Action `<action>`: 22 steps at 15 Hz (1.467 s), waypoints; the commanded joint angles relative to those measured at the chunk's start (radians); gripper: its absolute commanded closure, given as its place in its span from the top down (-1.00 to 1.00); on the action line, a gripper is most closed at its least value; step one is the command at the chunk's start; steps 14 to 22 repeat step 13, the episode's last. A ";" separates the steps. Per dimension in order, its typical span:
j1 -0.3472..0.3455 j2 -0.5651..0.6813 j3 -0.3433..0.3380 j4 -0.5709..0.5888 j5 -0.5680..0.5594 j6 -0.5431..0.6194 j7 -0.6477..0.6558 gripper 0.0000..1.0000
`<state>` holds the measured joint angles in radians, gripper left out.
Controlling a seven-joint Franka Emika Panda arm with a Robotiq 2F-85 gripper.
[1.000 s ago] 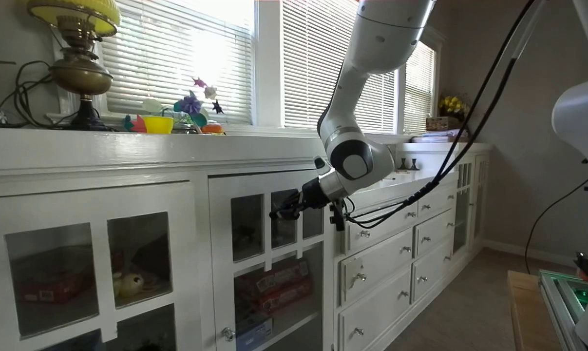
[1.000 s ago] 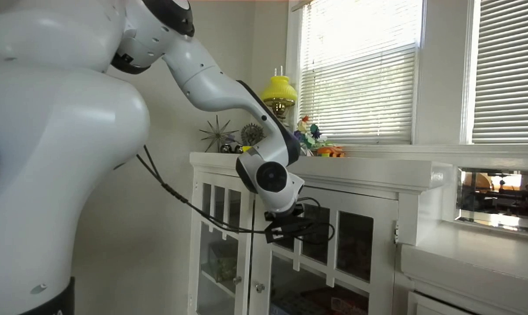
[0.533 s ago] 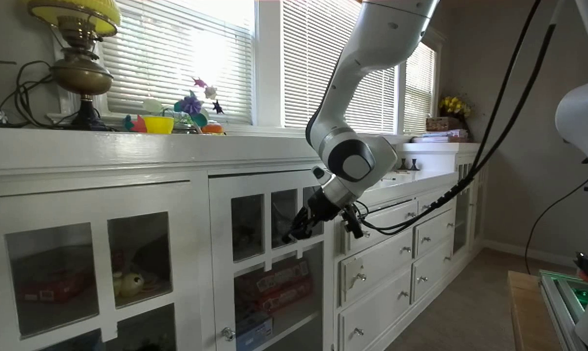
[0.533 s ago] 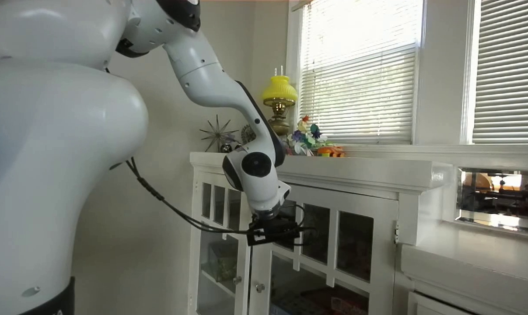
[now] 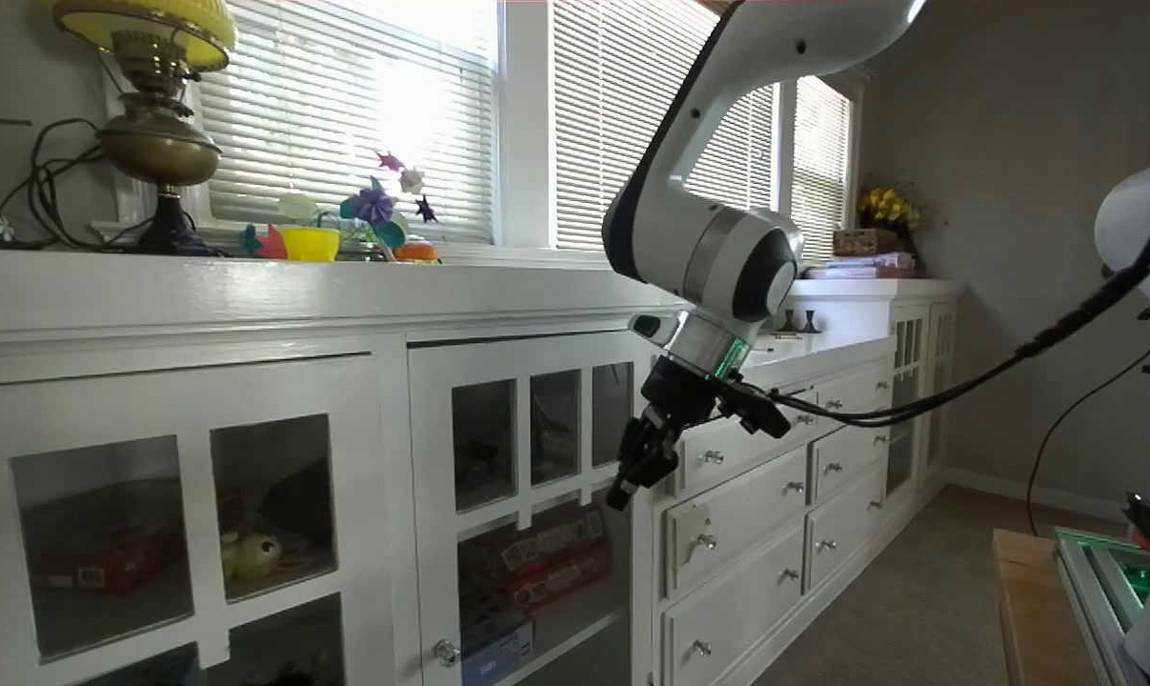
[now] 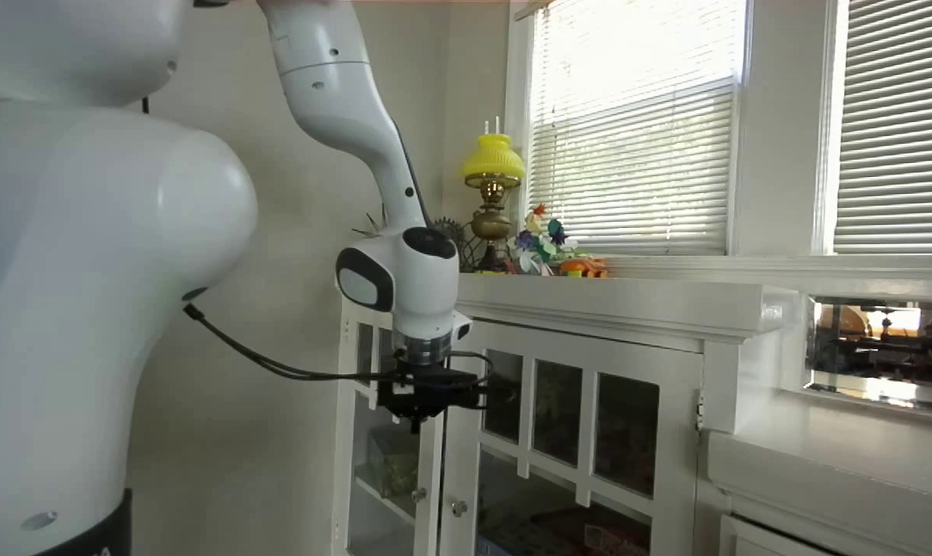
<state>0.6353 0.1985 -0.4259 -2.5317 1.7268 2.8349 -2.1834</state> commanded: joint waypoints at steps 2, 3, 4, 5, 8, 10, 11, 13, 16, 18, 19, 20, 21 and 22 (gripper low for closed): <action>0.021 -0.139 -0.011 -0.172 -0.350 -0.091 0.335 -1.00; 0.024 -0.144 -0.027 -0.185 -0.422 -0.130 0.372 -0.48; 0.019 -0.169 -0.046 -0.192 -0.498 -0.151 0.408 -0.46; 0.012 -0.095 -0.007 -0.147 -0.373 -0.108 0.324 -0.86; 0.012 -0.120 -0.032 -0.164 -0.450 -0.138 0.367 -0.47; 0.012 -0.126 -0.034 -0.164 -0.451 -0.139 0.368 -0.46; 0.012 -0.126 -0.034 -0.164 -0.452 -0.140 0.368 -0.46; 0.013 -0.126 -0.034 -0.164 -0.452 -0.140 0.368 -0.46; 0.013 -0.126 -0.034 -0.164 -0.452 -0.140 0.368 -0.46; 0.013 -0.126 -0.034 -0.164 -0.452 -0.140 0.368 -0.46; 0.013 -0.126 -0.034 -0.164 -0.452 -0.140 0.368 -0.46; 0.013 -0.126 -0.034 -0.164 -0.452 -0.140 0.368 -0.46; 0.013 -0.126 -0.034 -0.164 -0.452 -0.140 0.368 -0.46; 0.013 -0.126 -0.034 -0.164 -0.452 -0.140 0.368 -0.46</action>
